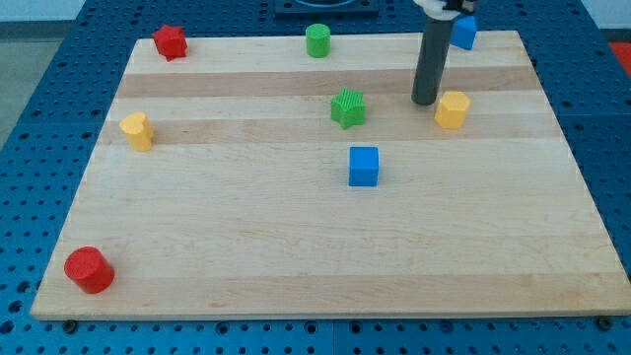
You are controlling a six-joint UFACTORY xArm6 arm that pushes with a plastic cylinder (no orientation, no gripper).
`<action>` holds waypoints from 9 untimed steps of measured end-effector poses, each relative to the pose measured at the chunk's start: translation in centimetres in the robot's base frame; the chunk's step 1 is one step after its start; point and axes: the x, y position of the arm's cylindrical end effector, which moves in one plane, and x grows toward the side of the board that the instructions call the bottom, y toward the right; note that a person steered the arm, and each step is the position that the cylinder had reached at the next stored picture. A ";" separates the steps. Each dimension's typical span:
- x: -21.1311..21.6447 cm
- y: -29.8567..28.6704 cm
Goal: Drag the hexagon to the center right of the board
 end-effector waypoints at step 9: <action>-1.6 -1.0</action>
